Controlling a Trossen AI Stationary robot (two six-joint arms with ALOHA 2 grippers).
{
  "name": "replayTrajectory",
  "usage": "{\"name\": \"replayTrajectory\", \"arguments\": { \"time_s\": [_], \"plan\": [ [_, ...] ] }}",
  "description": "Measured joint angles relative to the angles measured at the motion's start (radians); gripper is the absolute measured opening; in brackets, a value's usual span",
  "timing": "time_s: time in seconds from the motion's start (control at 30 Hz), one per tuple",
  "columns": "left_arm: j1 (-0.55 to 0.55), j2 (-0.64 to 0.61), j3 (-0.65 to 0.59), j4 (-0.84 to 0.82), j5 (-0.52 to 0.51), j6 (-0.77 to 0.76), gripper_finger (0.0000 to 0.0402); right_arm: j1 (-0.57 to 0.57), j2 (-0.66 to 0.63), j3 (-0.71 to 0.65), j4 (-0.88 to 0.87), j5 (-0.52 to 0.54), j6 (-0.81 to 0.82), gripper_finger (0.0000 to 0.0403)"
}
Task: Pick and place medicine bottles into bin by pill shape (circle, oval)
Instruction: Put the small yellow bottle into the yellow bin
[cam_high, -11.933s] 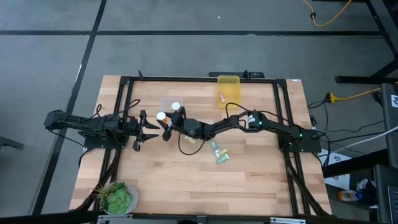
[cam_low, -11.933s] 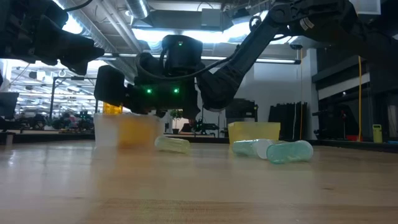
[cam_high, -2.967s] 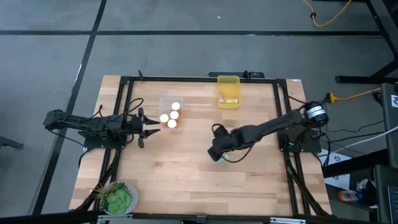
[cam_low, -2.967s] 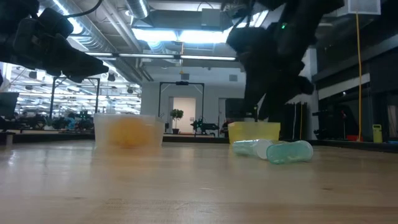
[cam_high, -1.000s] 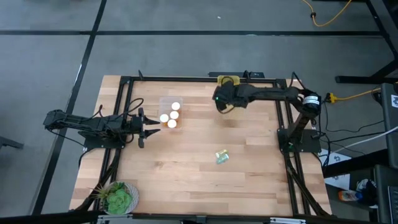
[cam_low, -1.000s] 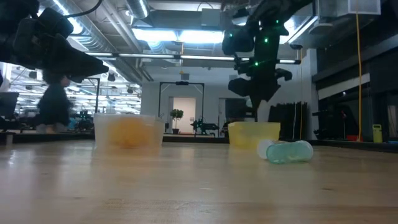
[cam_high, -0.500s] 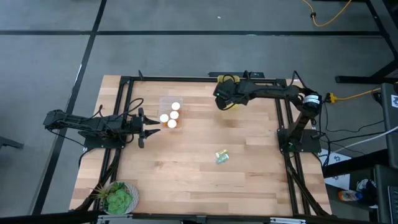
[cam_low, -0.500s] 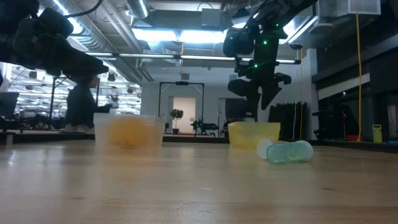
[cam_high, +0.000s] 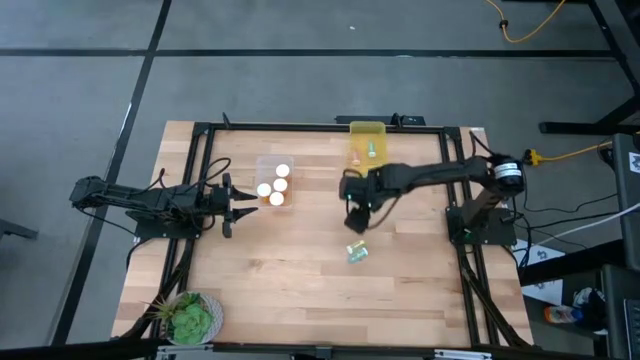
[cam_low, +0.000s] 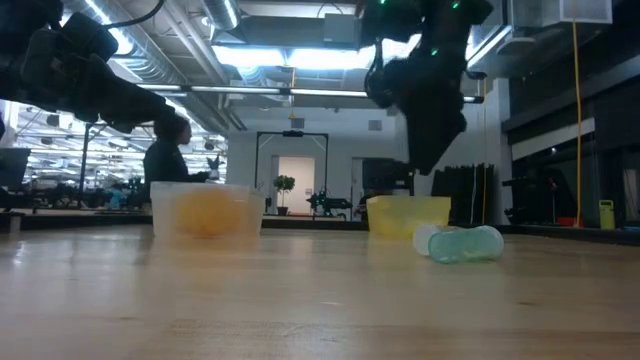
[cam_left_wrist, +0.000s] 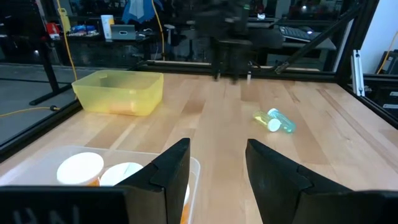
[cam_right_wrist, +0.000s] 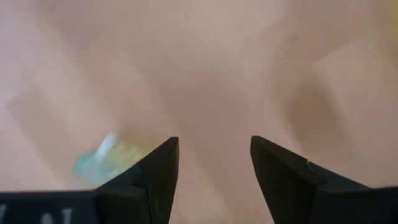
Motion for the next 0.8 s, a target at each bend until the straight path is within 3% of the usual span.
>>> {"name": "replayTrajectory", "arguments": {
  "time_s": [0.1,0.5,0.8],
  "plan": [
    [0.0,0.0,0.0,0.0,0.0,0.0,0.0149,0.065,0.0,-0.019,0.009,-0.038,0.018,0.0202],
    [0.0,0.0,0.0,0.0,0.0,0.0,0.0149,0.284,0.0,-0.196,0.217,0.007,0.05,0.0202],
    [0.0,0.0,0.0,0.0,0.0,-0.001,0.0149,0.328,0.0,-0.202,0.239,0.101,-0.05,0.0202]
  ]
}}
